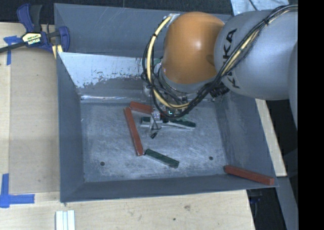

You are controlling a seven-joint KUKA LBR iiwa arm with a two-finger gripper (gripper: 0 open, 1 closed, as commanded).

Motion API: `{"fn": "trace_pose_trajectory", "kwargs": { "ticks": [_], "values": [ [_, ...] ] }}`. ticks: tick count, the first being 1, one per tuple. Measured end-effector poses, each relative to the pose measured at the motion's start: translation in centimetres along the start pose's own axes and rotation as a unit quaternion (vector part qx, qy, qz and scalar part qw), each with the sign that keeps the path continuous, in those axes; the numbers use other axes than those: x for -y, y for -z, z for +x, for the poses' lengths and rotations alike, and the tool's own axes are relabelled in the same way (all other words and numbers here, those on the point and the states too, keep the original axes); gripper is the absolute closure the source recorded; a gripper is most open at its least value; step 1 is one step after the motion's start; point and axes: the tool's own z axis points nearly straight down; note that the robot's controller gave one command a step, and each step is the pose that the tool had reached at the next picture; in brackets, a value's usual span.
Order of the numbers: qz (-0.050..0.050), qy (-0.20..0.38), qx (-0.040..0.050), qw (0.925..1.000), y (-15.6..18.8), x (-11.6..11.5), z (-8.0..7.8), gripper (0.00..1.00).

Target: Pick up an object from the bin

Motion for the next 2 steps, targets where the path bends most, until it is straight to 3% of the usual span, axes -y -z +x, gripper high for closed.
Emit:
{"fn": "trace_pose_trajectory", "kwargs": {
  "ticks": [1, 2],
  "values": [
    [0.0, -0.036, 0.0039, 0.9993, -12.29, 6.21, -1.32, 0.0],
    [-0.001, -0.035, 0.0102, 0.9993, -11.43, 6.02, -1.73, 1.0]
  ]
}}
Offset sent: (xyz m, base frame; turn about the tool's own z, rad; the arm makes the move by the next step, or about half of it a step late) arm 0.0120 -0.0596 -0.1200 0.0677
